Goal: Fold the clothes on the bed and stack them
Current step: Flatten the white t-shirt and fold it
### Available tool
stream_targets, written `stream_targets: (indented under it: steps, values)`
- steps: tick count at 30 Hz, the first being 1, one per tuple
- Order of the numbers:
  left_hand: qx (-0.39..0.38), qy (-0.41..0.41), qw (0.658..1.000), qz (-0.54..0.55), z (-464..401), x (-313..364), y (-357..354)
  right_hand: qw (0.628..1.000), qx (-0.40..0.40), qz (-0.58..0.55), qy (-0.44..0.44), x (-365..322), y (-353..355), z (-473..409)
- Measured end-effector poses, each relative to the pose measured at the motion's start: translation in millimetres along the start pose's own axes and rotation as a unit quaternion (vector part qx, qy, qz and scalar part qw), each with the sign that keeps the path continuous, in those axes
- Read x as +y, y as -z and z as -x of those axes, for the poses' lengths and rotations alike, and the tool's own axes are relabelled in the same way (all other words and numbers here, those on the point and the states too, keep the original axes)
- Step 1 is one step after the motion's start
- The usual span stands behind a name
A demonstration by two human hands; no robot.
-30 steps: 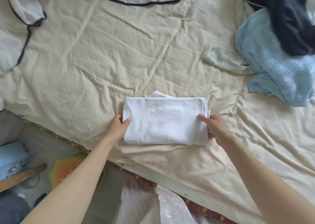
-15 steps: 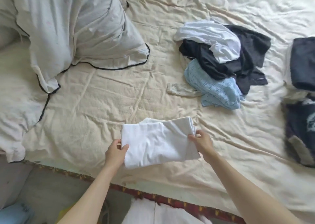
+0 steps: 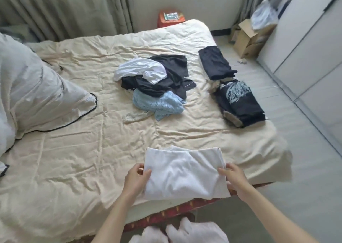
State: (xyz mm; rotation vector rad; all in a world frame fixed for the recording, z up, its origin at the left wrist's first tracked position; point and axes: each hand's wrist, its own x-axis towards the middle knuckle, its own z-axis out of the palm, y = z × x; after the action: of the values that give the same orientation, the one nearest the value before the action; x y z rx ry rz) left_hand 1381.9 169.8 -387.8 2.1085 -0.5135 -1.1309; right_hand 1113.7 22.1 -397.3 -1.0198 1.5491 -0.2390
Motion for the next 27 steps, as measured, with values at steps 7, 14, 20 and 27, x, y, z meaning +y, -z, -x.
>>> stream_targets:
  steps: [7,14,20,27]
  values:
    - [-0.012,-0.065,0.995,-0.068,-7.4,67.5,-72.7,0.996,0.035,-0.081,-0.027,9.6,78.8,-20.7]
    - [0.023,-0.109,0.985,-0.128,-81.6,175.4,-169.8,0.987,0.025,-0.151,-0.054,-18.4,160.7,-107.5]
    - [0.044,-0.165,0.966,-0.195,-172.6,277.6,-277.6,0.972,0.047,-0.219,-0.063,-62.0,230.6,-190.6]
    - [0.046,-0.203,0.953,-0.22,-255.9,353.8,-372.4,0.919,0.016,-0.368,-0.14,-77.7,253.1,-267.4]
